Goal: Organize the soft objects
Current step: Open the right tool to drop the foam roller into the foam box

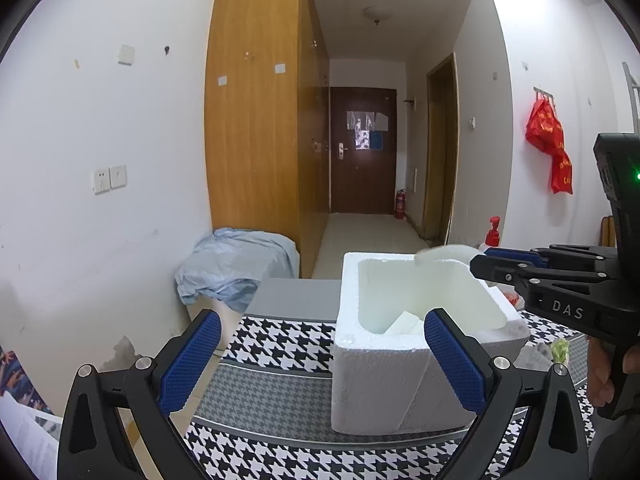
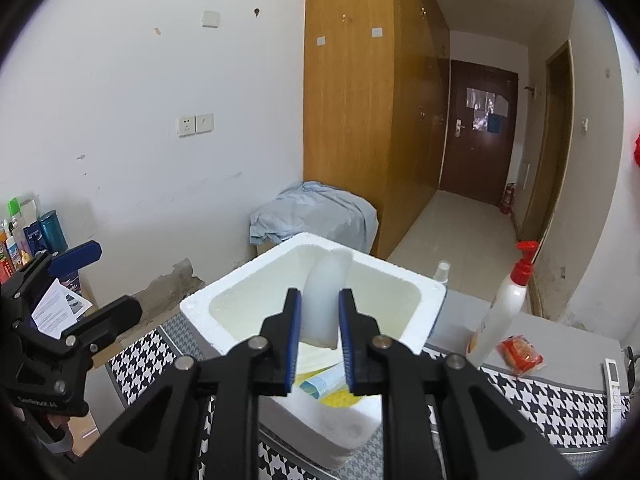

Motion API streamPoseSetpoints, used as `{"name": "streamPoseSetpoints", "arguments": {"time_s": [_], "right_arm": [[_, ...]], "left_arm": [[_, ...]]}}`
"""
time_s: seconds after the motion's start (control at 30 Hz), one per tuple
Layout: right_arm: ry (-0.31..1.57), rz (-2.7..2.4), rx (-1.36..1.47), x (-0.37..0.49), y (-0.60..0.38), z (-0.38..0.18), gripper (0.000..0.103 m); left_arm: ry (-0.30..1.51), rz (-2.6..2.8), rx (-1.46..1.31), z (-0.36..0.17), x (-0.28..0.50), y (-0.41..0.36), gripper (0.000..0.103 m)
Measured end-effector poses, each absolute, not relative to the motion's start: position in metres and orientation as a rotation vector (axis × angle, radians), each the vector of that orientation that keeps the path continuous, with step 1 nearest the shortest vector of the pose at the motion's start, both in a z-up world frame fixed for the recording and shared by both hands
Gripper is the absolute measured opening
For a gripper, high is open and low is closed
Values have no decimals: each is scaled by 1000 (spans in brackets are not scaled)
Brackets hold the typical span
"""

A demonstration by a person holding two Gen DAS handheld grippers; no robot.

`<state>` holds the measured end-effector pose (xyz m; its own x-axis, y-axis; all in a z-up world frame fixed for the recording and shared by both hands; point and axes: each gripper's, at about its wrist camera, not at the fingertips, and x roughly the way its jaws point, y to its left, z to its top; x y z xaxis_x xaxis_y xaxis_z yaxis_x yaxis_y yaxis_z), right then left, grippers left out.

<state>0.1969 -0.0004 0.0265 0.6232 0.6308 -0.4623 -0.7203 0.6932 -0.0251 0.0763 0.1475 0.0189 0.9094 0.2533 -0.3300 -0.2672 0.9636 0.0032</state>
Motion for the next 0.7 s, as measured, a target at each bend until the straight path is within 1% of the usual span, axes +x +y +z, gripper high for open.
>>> {"name": "streamPoseSetpoints", "arguments": {"time_s": [0.13, 0.17, 0.2, 0.27, 0.3, 0.33, 0.37, 0.43, 0.7], "right_arm": [[468, 784, -217, 202, 6, 24, 21], [477, 787, -221, 204, 7, 21, 23], [483, 790, -222, 204, 10, 20, 27], [506, 796, -222, 206, 11, 17, 30], [509, 793, -223, 206, 12, 16, 34], [513, 785, -224, 207, 11, 16, 50], [512, 783, -221, 206, 10, 16, 69], [482, 783, -207, 201, 5, 19, 79], [453, 767, -168, 198, -13, 29, 81]], "left_arm": [[331, 269, -45, 19, 74, 149, 102], [331, 268, -47, 19, 74, 149, 102], [333, 268, -47, 19, 75, 150, 102], [332, 271, -49, 19, 74, 150, 102], [332, 271, -50, 19, 75, 150, 102], [332, 271, -49, 19, 74, 151, 102], [331, 271, -48, 19, 74, 151, 102], [329, 275, -48, 19, 75, 151, 102], [334, 272, -48, 19, 76, 147, 102]]}}
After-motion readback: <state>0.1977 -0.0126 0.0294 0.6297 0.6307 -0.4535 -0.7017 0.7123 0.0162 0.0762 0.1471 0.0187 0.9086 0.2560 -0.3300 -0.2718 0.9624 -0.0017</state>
